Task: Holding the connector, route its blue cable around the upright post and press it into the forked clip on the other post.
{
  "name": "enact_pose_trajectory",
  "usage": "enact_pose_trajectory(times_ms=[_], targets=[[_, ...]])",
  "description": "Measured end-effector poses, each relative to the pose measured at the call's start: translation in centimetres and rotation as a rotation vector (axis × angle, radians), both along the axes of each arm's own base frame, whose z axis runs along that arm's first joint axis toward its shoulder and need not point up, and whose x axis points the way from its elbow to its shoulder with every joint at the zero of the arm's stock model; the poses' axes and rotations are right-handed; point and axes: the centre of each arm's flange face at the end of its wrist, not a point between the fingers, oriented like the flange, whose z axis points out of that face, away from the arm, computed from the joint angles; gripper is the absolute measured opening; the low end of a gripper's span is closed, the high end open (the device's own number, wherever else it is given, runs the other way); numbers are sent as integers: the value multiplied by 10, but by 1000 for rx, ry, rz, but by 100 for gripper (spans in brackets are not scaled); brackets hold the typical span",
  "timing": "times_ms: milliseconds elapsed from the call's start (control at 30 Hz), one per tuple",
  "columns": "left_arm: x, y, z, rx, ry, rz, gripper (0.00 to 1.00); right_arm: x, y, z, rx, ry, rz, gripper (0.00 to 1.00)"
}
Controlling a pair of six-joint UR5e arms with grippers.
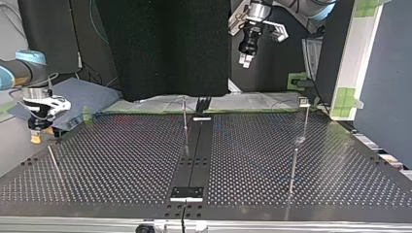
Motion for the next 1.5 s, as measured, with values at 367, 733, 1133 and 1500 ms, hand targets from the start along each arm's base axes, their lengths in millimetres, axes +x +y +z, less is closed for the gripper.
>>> enact_pose_trajectory(times_ms=[367,733,1133,1500], targets=[[0,1,0,0,0,2,100,-6,4,-4,42,9,-96,100],[1,1,0,0,-2,3,100,17,35,9,35,34,-84,100],[20,2,12,-10,-30,82,100,70,76,31,-61,49,-61,100],[30,9,17,-6,-28,175,100,109,109,-23,23,120,-57,100]])
